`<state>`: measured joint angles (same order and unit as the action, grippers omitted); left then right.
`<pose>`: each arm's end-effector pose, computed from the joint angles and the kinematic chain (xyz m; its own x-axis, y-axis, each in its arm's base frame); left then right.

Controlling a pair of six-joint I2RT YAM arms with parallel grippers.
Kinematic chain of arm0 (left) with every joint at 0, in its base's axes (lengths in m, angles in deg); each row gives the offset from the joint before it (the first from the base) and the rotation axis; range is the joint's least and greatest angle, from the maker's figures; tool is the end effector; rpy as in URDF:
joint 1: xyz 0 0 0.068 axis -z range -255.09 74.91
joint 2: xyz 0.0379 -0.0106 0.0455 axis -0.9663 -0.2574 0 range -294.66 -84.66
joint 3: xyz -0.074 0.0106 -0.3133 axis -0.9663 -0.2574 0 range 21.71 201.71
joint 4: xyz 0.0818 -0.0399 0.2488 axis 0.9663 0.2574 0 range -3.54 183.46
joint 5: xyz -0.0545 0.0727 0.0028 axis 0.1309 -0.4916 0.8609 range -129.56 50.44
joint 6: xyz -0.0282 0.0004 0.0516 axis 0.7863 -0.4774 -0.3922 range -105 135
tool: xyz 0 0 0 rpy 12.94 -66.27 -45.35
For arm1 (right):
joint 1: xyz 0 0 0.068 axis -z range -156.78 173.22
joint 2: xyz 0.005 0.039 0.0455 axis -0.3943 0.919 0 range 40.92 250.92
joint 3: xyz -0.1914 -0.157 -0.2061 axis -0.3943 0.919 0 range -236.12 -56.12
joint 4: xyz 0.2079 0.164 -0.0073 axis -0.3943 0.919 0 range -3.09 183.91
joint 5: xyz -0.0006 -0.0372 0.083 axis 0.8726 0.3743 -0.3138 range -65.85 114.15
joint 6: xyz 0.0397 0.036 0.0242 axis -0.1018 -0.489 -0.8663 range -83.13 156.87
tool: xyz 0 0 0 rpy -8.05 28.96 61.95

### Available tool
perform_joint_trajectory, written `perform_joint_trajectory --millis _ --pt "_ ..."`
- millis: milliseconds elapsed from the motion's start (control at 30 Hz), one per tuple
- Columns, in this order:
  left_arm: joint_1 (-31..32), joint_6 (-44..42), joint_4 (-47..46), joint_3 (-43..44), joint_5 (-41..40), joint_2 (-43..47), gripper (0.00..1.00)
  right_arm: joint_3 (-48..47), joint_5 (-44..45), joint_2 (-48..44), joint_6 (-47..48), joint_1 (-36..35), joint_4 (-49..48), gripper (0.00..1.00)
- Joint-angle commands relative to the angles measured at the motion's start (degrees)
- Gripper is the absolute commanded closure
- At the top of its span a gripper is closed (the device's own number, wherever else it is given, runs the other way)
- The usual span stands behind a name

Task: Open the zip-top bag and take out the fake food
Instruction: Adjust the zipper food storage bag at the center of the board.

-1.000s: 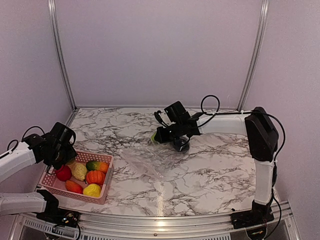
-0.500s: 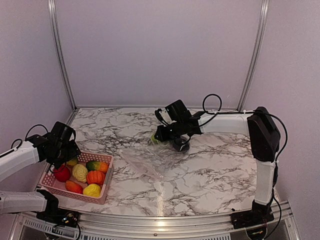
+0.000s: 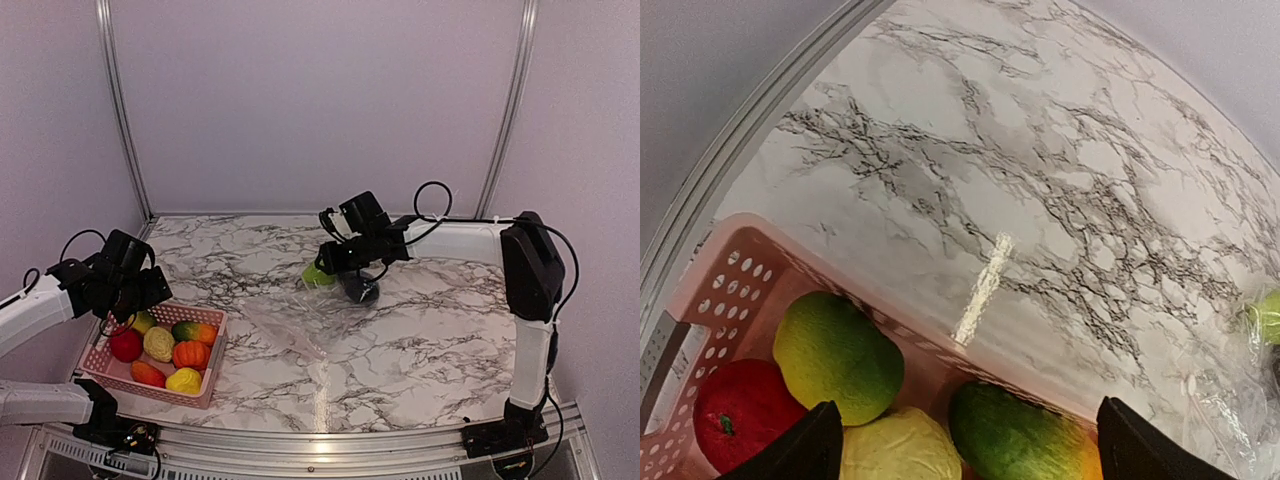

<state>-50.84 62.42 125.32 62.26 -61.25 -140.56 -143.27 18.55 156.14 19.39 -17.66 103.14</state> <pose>0.1575 -0.0537 0.2740 -0.6363 -0.4638 -0.6165 -0.4197 0.8786 -0.2279 0.3641 0.3205 0.2528 -0.7151 -0.2238 -0.6622 -0.5131 0.8114 0.2800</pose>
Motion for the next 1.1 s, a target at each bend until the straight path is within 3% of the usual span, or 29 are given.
perform_joint_trajectory --millis 0,233,467,700,800,1067 --pt "7.75 -1.34 -1.1 6.3 1.29 -4.02 0.1 -4.81 2.4 1.75 1.32 1.19 1.38 0.51" --pt "18.75 -1.27 -6.09 12.73 3.66 -12.98 0.14 -10.48 4.92 6.9 2.2 2.58 2.32 0.36" --pt "25.69 -0.57 -15.53 15.93 8.4 -22.82 0.17 -18.67 7.96 13.49 2.39 3.08 4.67 0.33" --pt "28.54 1.79 -25.14 16.7 14.09 -30.91 0.19 -21.0 10.17 16.03 0.68 3.79 5.48 0.33" --pt "28.65 3.12 -27.27 17.52 15.5 -33.83 0.22 -21.12 9.47 16.35 -0.09 3.79 5.38 0.39" --pt "28.73 6.26 -28.98 16.51 15.38 -37.13 0.31 -20.15 8.69 16.05 -0.71 3.8 5.48 0.68"
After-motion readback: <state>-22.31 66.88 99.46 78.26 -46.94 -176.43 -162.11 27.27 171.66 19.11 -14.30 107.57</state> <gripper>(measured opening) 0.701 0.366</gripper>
